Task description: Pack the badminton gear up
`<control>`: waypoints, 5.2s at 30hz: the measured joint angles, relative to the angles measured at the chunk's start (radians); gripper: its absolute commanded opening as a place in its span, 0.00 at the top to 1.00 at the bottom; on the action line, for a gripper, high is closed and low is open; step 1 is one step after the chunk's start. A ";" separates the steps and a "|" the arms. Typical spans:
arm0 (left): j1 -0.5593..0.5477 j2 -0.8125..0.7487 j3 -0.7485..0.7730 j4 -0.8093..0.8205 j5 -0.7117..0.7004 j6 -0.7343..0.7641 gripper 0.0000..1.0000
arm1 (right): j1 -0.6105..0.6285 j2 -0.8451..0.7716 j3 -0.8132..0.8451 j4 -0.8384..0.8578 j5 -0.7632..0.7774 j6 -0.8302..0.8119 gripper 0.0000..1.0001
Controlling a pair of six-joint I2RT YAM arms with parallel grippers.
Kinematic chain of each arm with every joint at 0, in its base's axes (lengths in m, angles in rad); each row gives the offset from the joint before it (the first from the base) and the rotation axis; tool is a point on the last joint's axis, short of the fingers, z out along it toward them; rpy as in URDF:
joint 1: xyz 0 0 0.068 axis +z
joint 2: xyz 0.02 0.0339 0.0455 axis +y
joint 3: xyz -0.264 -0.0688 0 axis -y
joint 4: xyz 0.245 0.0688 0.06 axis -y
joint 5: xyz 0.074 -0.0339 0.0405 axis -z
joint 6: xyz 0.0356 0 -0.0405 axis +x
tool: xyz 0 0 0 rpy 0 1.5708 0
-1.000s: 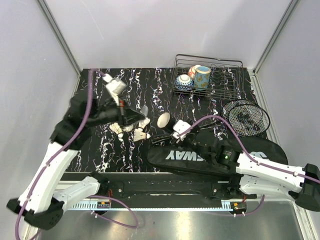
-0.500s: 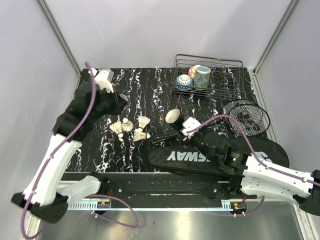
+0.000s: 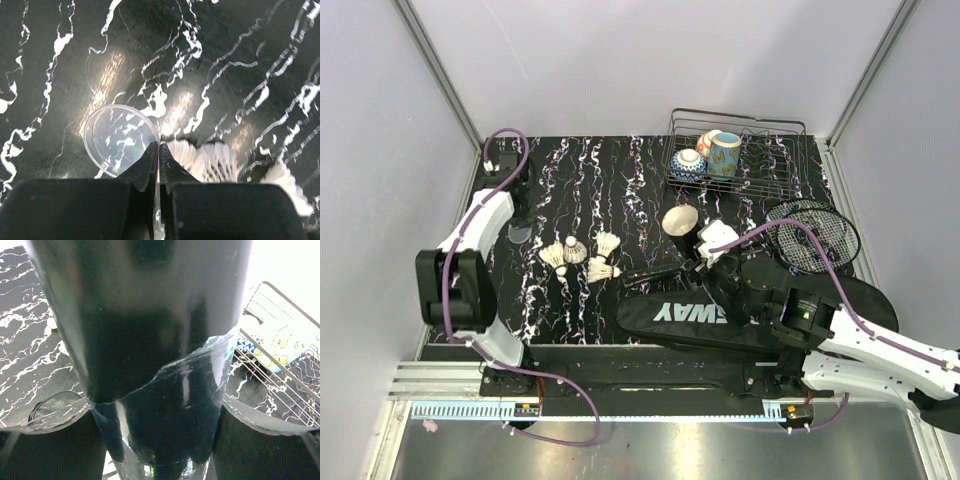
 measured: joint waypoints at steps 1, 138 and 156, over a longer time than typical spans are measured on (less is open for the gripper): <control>0.008 0.050 0.021 0.003 -0.004 -0.009 1.00 | 0.000 0.000 0.005 -0.010 -0.002 -0.001 0.59; -0.475 -0.551 0.122 0.324 0.736 0.125 0.16 | 0.000 0.201 0.209 -0.131 -0.142 -0.032 0.57; -0.398 -0.218 -0.057 0.039 0.251 0.021 0.33 | -0.001 -0.002 0.157 -0.232 -0.048 -0.007 0.55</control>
